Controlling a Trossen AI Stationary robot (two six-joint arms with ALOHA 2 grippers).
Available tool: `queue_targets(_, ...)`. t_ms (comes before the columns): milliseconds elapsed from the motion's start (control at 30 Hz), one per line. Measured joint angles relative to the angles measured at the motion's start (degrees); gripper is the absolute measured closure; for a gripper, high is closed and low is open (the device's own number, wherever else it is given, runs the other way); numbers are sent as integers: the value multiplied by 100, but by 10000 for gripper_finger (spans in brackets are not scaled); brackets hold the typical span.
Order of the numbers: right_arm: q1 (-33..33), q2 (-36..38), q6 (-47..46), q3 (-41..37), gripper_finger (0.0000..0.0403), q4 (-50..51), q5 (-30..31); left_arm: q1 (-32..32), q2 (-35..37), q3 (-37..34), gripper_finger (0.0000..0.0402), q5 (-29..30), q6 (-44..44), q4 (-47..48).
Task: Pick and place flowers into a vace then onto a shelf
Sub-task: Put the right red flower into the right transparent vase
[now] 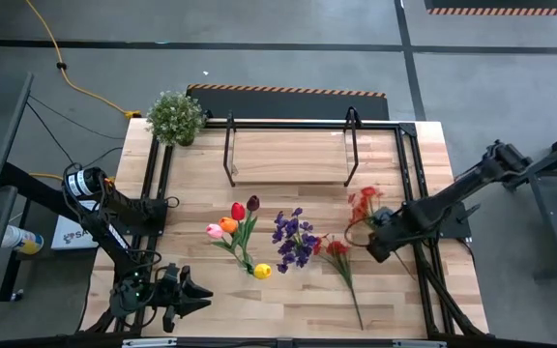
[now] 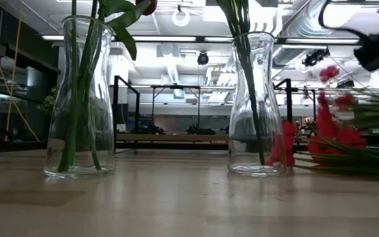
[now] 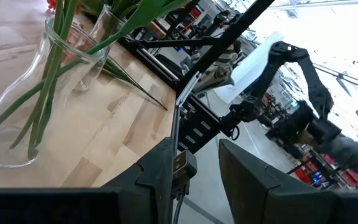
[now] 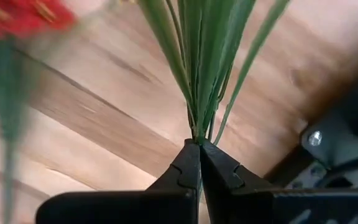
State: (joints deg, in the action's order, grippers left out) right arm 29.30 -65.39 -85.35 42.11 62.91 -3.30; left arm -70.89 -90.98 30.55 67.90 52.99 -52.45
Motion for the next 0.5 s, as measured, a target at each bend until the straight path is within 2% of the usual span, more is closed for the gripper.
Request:
queue_targets(267, 0, 1341, -323, 4, 403, -373, 837, -2, 0, 0, 238, 0, 2, -1)
queue_targets(500, 0, 2073, 153, 7, 402, -1687, 1845, 0, 0, 0, 238, 2, 4, -1)
